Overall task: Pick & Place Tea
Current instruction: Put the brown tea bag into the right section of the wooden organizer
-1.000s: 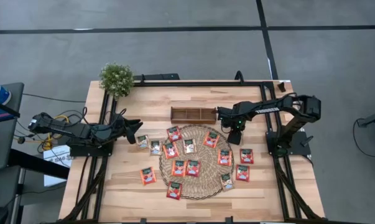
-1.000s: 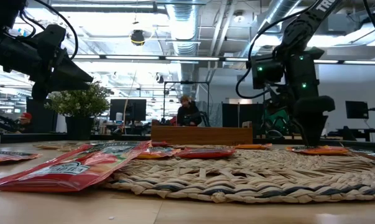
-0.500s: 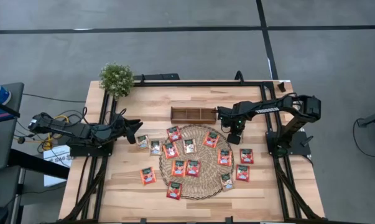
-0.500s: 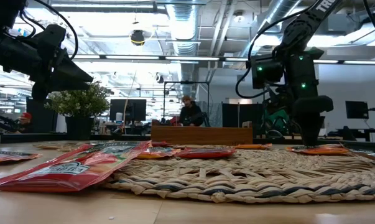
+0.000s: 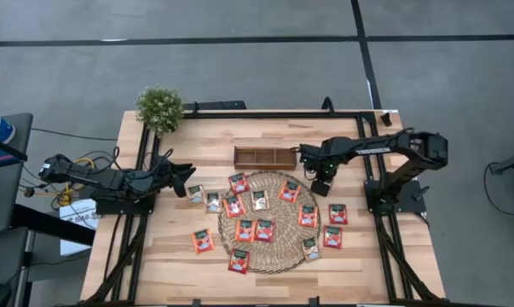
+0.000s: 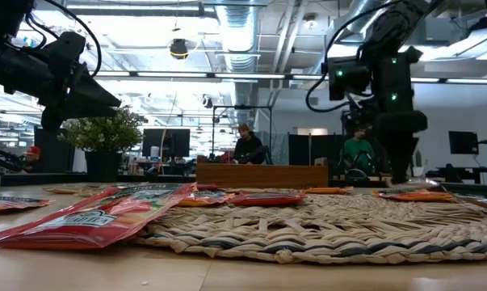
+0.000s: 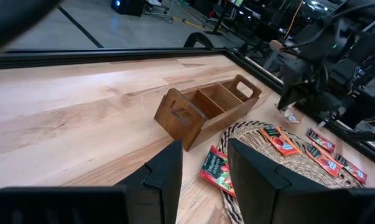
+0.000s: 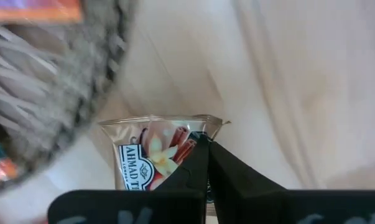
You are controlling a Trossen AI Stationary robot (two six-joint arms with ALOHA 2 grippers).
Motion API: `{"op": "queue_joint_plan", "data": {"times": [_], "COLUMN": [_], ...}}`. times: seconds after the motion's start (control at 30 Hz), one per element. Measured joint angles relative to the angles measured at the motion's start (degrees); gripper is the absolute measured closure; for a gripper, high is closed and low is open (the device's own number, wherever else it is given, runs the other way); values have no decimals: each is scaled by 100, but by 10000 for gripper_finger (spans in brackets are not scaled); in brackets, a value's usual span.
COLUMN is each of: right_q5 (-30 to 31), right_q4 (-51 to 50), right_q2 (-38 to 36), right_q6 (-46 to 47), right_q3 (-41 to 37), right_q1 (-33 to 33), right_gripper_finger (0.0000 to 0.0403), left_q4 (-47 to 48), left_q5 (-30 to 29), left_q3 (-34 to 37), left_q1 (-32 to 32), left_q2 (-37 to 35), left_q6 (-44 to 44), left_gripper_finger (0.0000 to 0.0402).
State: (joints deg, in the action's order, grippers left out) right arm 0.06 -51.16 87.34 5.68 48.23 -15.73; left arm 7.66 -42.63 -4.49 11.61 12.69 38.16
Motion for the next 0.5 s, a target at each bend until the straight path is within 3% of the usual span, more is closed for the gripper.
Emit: {"op": "queue_joint_plan", "data": {"times": [0.5], "right_q5": [1659], "right_q4": [-363], "right_q2": [-244], "right_q6": [192], "right_q3": [1579], "right_q1": [879], "right_gripper_finger": [403], "left_q4": [1], "left_q5": [0], "left_q3": [0], "left_q1": [-1], "left_q2": [2], "left_q6": [1], "left_gripper_finger": [282]}}
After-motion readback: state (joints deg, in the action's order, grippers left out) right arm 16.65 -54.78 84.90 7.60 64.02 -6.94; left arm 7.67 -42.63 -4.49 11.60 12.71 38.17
